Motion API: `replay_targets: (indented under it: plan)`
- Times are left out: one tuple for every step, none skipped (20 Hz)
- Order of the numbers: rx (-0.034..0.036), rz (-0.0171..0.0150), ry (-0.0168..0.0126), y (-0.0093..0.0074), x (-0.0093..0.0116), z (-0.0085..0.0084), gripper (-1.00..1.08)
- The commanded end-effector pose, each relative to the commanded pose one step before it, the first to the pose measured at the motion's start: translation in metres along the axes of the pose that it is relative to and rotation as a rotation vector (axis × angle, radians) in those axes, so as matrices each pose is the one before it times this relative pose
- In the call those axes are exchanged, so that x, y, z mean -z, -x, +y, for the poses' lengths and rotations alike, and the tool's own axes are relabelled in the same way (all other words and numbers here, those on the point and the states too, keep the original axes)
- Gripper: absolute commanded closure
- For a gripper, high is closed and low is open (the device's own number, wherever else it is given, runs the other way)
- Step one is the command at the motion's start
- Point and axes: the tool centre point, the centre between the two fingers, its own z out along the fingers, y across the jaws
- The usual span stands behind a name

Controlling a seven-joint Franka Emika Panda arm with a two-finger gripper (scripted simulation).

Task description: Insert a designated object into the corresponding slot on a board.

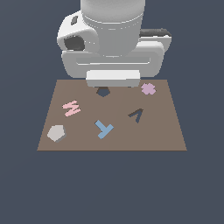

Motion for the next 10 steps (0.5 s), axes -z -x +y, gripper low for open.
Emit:
replay_targets:
  plan:
    - [0.0, 0.0, 0.0, 0.0, 0.0, 0.00001, -0.92]
    - [0.0, 0.0, 0.0, -0.00005, -0.00011, 0.00042, -0.92]
    - [0.00138, -0.00001, 0.00007, -0.00014, -0.00033, 0.0004, -0.92]
    - [0.00183, -0.00002, 0.00007, -0.00023, -0.00055, 0.00096, -0.92]
    - [0.00249, -0.00003, 0.0001, -0.00033, -0.00077, 0.00138, -0.92]
    - [0.00324, -0.00004, 0.00013, -0.00043, -0.00099, 0.00175, -0.92]
    - [0.0039, -0.00005, 0.00016, -0.00052, -0.00122, 0.00218, -0.92]
    - [0.00463, -0.00006, 0.00019, -0.00062, -0.00144, 0.00258, -0.92]
    - [0.00534, -0.00007, 0.00021, -0.00072, -0.00167, 0.00299, -0.92]
    - [0.00609, -0.00007, 0.00024, -0.00083, -0.0019, 0.00339, -0.92]
